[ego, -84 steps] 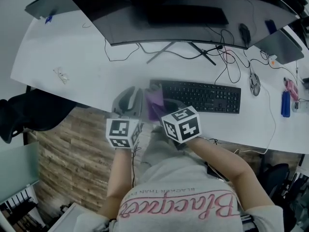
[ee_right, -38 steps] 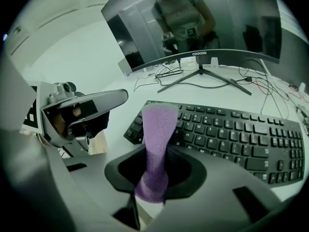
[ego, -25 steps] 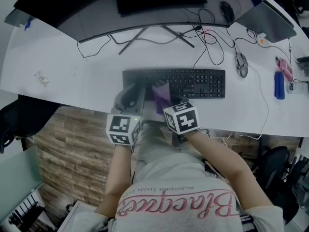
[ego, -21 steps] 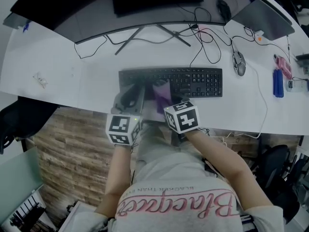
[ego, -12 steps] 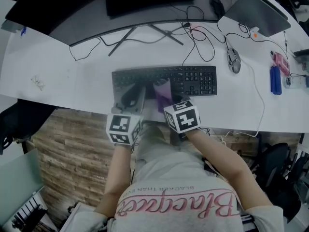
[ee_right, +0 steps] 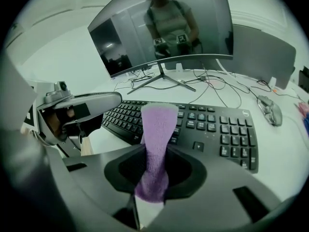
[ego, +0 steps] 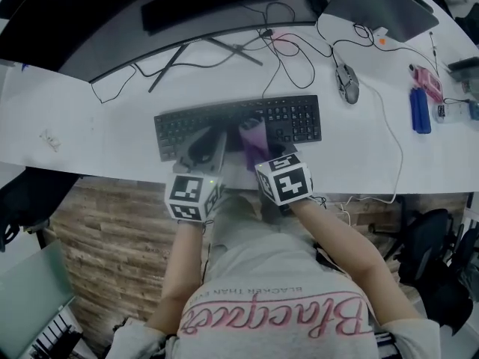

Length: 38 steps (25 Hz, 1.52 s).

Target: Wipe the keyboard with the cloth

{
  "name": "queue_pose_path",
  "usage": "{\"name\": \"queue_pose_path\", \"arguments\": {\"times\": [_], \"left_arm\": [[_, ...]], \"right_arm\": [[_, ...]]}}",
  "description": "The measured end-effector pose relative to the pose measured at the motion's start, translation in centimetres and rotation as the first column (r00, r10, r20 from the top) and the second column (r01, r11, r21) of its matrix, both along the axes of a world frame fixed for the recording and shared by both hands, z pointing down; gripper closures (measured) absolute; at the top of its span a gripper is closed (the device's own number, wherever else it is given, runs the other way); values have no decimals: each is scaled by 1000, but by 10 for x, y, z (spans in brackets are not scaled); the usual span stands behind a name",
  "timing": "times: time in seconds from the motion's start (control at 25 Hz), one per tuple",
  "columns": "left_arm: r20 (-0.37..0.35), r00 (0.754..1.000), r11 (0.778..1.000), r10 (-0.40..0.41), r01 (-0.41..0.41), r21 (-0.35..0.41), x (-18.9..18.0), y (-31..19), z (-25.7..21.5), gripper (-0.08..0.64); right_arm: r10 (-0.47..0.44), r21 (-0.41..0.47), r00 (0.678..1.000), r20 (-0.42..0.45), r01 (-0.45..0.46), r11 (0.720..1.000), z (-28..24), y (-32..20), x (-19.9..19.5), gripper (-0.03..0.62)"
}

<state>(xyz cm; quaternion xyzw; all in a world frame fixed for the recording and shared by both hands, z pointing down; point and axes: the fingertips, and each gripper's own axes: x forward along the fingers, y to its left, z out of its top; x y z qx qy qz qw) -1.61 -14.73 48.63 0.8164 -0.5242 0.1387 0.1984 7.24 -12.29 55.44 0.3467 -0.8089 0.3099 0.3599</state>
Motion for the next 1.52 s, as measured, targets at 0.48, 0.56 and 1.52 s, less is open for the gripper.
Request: {"name": "queue_pose_path", "arguments": {"times": [0.48,0.56,1.52], "left_arm": [[-8,997,997,74,-74,5,63,-18,4,502],[-6,996,996,84,-84,5,71,-20,4,502],[17,983,981,183,-183,64,170,-37,-12,502]], "right_arm": [[59,-12,998,-20,-60,998,1,-12,67,505],[75,-11,997,-29,-75,997,1,-15,78,505],[370,24,923,-108,-370,929,-11,-41,244,505]]}}
